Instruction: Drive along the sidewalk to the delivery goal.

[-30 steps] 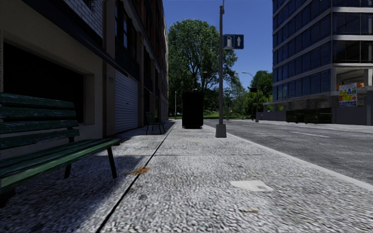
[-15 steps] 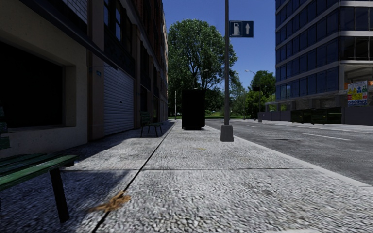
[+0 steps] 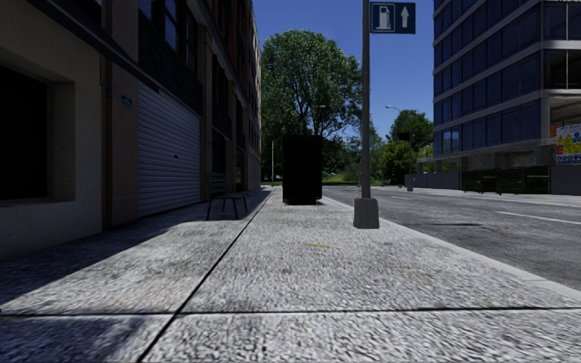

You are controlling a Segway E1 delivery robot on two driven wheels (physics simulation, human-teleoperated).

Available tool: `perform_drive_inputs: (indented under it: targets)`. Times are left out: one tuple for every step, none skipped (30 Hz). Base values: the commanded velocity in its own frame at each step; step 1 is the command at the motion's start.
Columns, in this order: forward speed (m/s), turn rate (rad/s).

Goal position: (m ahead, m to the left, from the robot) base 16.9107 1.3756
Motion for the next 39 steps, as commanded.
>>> perform_drive_inputs:
  targets:
    - [2.0, 0.0]
    - [2.0, 0.0]
    - [2.0, 0.0]
    - [2.0, 0.0]
    - [2.0, 0.0]
    - [2.0, 0.0]
    - [2.0, 0.0]
    - [2.0, 0.0]
    - [2.0, 0.0]
    - [2.0, 0.0]
    - [2.0, 0.0]
    - [2.0, 0.0]
    - [2.0, 0.0]
    - [2.0, 0.0]
    - [2.0, 0.0]
    - [2.0, 0.0]
    - [2.0, 0.0]
    - [2.0, 0.0]
    - [2.0, 0.0]
    - [2.0, 0.0]
    - [2.0, 0.0]
    - [2.0, 0.0]
    - [2.0, 0.0]
    - [2.0, 0.0]
    - [2.0, 0.0]
    - [2.0, 0.0]
    - [2.0, 0.0]
    - [2.0, 0.0]
    - [2.0, 0.0]
    - [2.0, 0.0]
    - [2.0, 0.0]
    - [2.0, 0.0]
    - [2.0, 0.0]
    - [2.0, 0.0]
    - [2.0, 0.0]
    - [2.0, 0.0]
    - [2.0, 0.0]
    - [2.0, 0.0]
    - [2.0, 0.0]
